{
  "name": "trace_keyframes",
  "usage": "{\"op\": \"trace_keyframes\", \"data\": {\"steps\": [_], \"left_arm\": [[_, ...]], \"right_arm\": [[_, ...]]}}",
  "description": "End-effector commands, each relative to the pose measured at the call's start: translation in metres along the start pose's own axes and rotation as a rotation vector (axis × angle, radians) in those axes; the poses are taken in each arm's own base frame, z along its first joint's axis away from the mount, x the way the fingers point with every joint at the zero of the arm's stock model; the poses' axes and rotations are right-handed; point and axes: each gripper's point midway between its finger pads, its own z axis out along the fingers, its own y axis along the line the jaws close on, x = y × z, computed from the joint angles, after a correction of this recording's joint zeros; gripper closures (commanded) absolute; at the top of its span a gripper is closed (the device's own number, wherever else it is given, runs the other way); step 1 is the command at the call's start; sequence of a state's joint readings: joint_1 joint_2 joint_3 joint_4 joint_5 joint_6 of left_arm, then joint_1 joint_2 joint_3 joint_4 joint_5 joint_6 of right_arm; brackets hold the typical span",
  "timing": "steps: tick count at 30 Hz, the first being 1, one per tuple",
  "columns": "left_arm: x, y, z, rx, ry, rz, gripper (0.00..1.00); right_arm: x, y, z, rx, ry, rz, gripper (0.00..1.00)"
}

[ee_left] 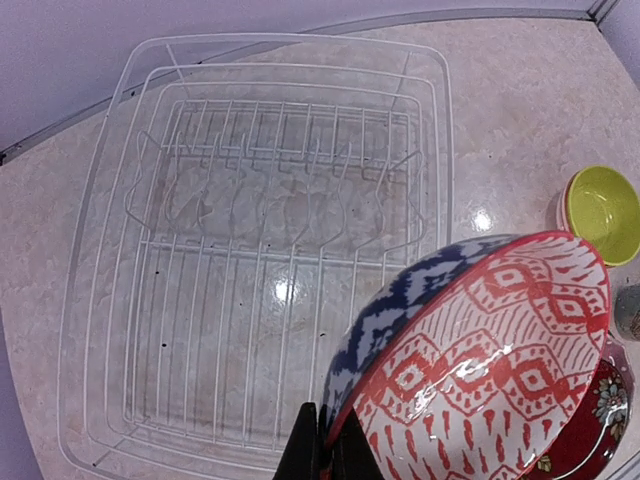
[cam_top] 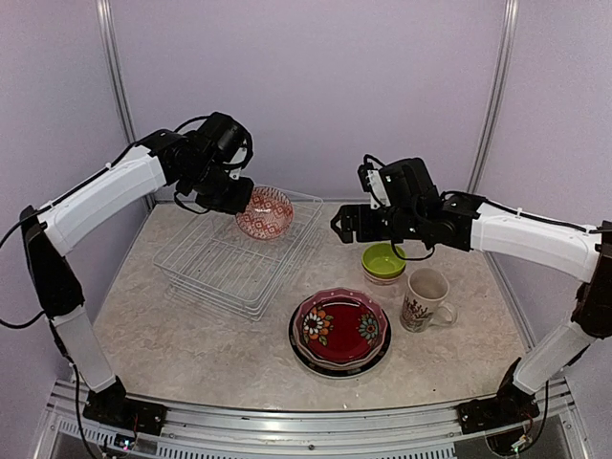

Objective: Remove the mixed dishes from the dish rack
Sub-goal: Pass from the left arm to the right

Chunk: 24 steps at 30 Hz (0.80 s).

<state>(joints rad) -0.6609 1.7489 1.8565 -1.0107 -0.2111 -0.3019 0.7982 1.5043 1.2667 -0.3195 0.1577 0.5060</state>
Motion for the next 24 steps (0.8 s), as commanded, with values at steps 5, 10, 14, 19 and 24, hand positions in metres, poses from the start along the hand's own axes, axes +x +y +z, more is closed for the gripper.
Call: {"op": "trace_keyframes", "data": {"steps": [5,10,14,19,24], "left_arm": [[0.017,-0.009,0.025,-0.117,0.035,0.145,1.00],[0.024,-0.020,0.027,-0.071,0.036,0.149,1.00],[0.031,-0.028,0.030,-0.033,0.057,0.142,1.00],[0.040,-0.030,0.033,-0.027,0.079,0.148,1.00],[0.043,-0.031,0.029,-0.013,0.081,0.148,1.00]], "right_arm": [[-0.003,0.061,0.038,-0.139,0.008,-0.034,0.12],[-0.001,0.086,0.063,-0.167,0.050,-0.063,0.18],[0.005,0.101,0.077,-0.173,0.075,-0.085,0.26],[0.015,0.109,0.092,-0.165,0.104,-0.101,0.41],[0.024,0.111,0.104,-0.147,0.134,-0.117,0.49]]}}
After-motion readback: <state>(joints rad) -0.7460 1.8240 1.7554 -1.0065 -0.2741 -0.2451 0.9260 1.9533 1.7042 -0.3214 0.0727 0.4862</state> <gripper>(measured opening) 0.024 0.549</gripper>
